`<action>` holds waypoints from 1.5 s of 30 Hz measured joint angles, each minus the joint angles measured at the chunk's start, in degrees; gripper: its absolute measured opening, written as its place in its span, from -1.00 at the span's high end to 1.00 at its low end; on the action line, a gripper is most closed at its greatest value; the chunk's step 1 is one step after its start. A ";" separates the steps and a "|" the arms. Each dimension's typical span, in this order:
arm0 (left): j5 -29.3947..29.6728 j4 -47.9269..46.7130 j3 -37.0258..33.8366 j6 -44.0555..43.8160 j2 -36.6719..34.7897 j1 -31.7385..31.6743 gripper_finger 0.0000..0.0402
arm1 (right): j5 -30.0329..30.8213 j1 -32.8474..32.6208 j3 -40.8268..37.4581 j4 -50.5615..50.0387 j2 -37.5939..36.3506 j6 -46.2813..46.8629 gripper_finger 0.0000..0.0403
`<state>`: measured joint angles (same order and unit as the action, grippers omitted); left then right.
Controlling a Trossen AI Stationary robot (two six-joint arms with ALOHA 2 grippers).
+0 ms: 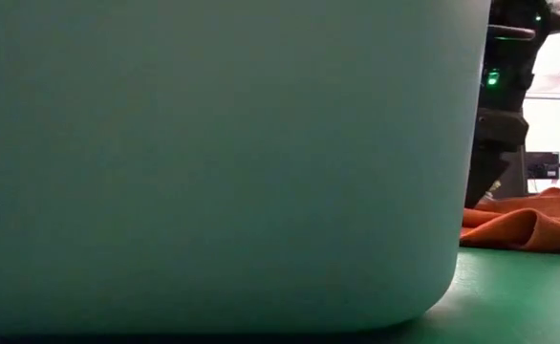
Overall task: Sort towels by color in basket
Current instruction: Put the orange towel into the orange bin
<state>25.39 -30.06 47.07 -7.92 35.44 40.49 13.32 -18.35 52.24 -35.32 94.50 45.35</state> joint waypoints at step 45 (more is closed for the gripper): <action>12.45 35.93 -0.09 20.21 17.30 -8.88 -0.29 | 8.74 1.83 39.21 45.37 -5.10 -66.07 0.90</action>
<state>37.85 5.87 46.98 12.29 52.74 31.61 22.06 -16.52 91.45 10.05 89.40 -20.72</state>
